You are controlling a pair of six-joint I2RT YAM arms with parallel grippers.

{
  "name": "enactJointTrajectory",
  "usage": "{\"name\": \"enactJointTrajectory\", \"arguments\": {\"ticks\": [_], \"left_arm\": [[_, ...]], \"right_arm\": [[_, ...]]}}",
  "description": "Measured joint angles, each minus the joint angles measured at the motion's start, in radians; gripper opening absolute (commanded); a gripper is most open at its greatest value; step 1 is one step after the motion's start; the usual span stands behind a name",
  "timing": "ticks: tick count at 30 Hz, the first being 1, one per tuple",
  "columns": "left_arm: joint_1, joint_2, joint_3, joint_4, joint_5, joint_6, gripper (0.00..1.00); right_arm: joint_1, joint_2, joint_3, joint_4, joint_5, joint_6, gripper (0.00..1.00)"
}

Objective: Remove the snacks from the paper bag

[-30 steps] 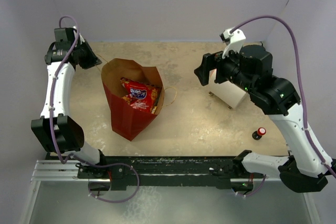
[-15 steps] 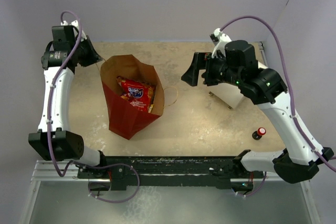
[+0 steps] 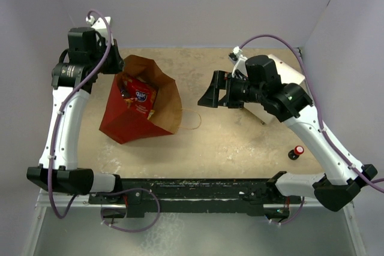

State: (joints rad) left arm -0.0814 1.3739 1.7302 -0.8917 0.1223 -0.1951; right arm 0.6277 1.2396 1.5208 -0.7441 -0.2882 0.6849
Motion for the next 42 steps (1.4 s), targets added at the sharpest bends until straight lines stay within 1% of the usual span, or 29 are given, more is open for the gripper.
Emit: {"name": "enactJointTrajectory", "arguments": {"ticks": [3,7,11,13,15,16,19,21,22,25,30,34,37,42], "left_arm": [[-0.006,-0.072,-0.09,0.031,0.078,-0.014,0.0],[-0.006,-0.143,-0.154,0.048,0.164,-0.05,0.0],[-0.006,-0.179,-0.181,0.053,0.237,-0.084,0.0],[-0.006,-0.185,-0.186,0.045,0.265,-0.101,0.0],[-0.006,-0.185,-0.186,0.037,0.285,-0.11,0.0],[-0.006,-0.186,-0.186,0.035,0.294,-0.113,0.0],[-0.006,-0.188,-0.186,0.019,0.303,-0.128,0.0],[-0.006,-0.19,-0.186,0.01,0.307,-0.146,0.0],[-0.006,-0.192,-0.188,0.01,0.311,-0.157,0.0],[-0.006,-0.196,-0.194,0.005,0.317,-0.194,0.0],[-0.006,-0.203,-0.195,-0.027,0.315,-0.26,0.0],[-0.006,-0.216,-0.195,-0.064,0.304,-0.319,0.0],[-0.006,-0.222,-0.195,-0.078,0.304,-0.348,0.0],[-0.006,-0.224,-0.195,-0.085,0.305,-0.373,0.0]], "right_arm": [[0.001,0.014,0.0,0.016,-0.008,-0.03,1.0],[0.021,0.058,0.0,0.052,-0.012,-0.094,1.0],[0.115,0.107,-0.024,0.157,0.024,-0.201,0.99],[0.188,0.105,-0.082,0.26,0.06,-0.273,0.95],[0.251,0.089,-0.184,0.411,0.076,-0.35,0.93],[0.276,0.08,-0.24,0.486,0.081,-0.383,0.9],[0.3,0.094,-0.331,0.659,0.106,-0.435,0.84],[0.312,0.142,-0.327,0.761,0.143,-0.433,0.83],[0.319,0.174,-0.313,0.808,0.166,-0.424,0.8],[0.357,0.277,-0.258,0.899,0.258,-0.362,0.77],[0.439,0.406,-0.218,0.987,0.451,-0.264,0.77],[0.477,0.482,-0.212,1.054,0.591,-0.246,0.79],[0.479,0.553,-0.179,1.098,0.683,-0.248,0.8],[0.476,0.668,-0.134,1.191,0.819,-0.262,0.8]]}}
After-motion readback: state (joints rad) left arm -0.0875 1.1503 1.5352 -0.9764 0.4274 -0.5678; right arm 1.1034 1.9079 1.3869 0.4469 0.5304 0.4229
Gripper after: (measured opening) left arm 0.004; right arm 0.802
